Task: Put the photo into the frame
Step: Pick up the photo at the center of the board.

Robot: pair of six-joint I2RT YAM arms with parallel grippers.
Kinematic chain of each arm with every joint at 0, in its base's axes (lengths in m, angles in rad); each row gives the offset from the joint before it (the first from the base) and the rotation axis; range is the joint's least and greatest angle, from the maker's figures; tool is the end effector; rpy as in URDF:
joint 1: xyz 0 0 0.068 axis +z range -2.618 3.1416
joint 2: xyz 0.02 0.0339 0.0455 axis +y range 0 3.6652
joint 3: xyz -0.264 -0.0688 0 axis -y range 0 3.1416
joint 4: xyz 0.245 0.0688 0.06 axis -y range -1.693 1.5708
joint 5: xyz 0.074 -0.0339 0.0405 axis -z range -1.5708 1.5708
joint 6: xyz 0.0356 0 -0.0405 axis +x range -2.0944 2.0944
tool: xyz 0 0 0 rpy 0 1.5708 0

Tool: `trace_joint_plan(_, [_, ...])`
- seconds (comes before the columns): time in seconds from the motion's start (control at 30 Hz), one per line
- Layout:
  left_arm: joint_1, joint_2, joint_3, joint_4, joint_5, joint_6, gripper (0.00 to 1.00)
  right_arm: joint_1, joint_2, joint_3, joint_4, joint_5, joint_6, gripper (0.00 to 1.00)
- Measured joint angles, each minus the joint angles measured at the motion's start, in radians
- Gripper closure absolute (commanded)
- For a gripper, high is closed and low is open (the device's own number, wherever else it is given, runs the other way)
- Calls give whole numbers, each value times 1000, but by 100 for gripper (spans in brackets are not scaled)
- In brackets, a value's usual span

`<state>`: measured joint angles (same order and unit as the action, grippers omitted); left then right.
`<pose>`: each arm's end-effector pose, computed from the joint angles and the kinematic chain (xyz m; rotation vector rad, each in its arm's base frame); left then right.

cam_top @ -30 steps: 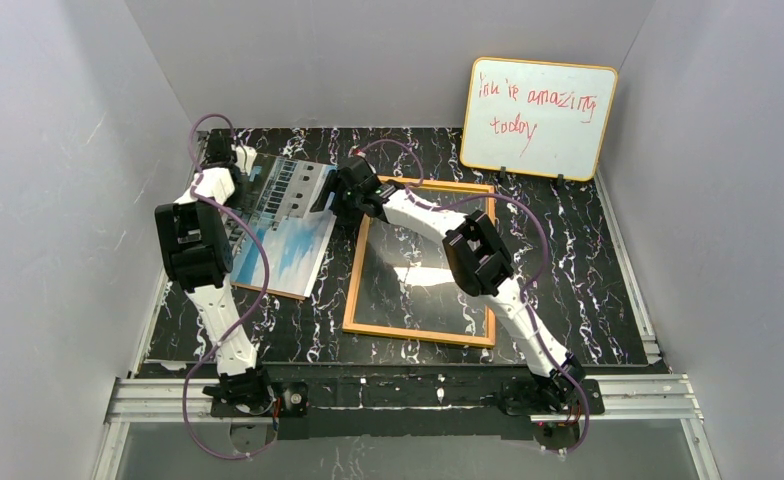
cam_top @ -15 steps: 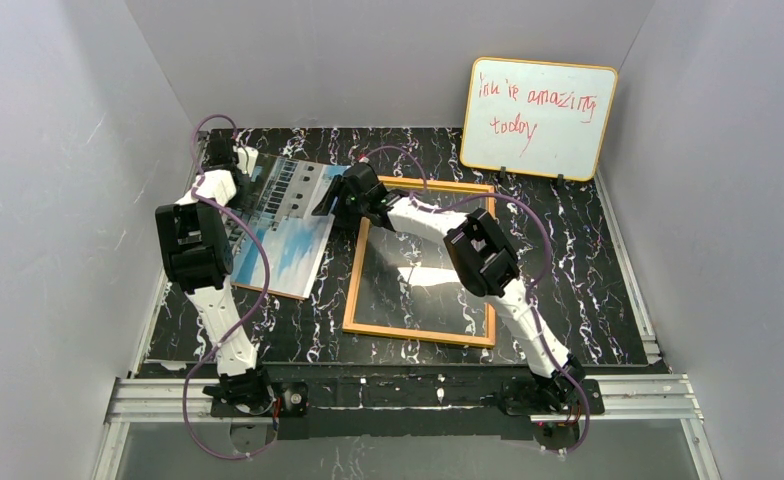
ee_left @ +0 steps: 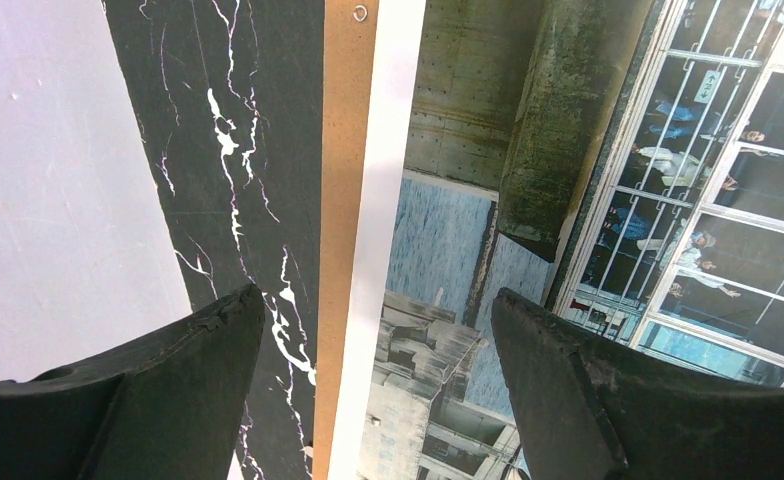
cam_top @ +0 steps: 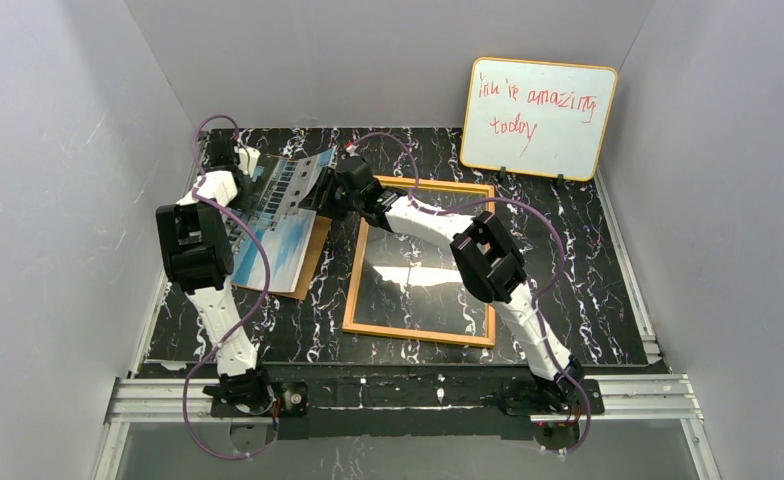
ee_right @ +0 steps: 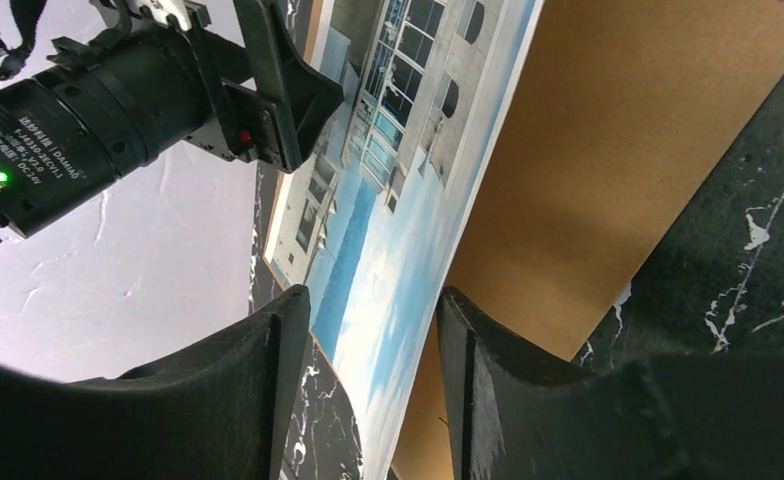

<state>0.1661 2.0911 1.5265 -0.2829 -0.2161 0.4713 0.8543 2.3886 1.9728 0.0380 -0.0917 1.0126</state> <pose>0.4547 0.0840 0.1806 0.2748 2.4520 0.5462 0.3671 0.4265 0.2096 0.1051 2.1885 1.2549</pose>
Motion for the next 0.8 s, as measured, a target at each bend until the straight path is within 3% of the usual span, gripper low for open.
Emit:
trace_joint_plan(0.17, [0, 0, 1, -3, 1, 0, 17, 2, 10, 5, -12, 18, -13, 65])
trace_joint_plan(0.4, [0, 0, 8, -24, 6, 0, 16, -3, 75, 43, -36, 47, -32, 71])
trace_joint_plan(0.57, [1, 0, 23, -64, 18, 0, 12, -10, 94, 43, -43, 52, -31, 99])
trace_joint_plan(0.8, [12, 9, 114, -235, 33, -10, 2, -24, 53, 4, -42, 67, -94, 99])
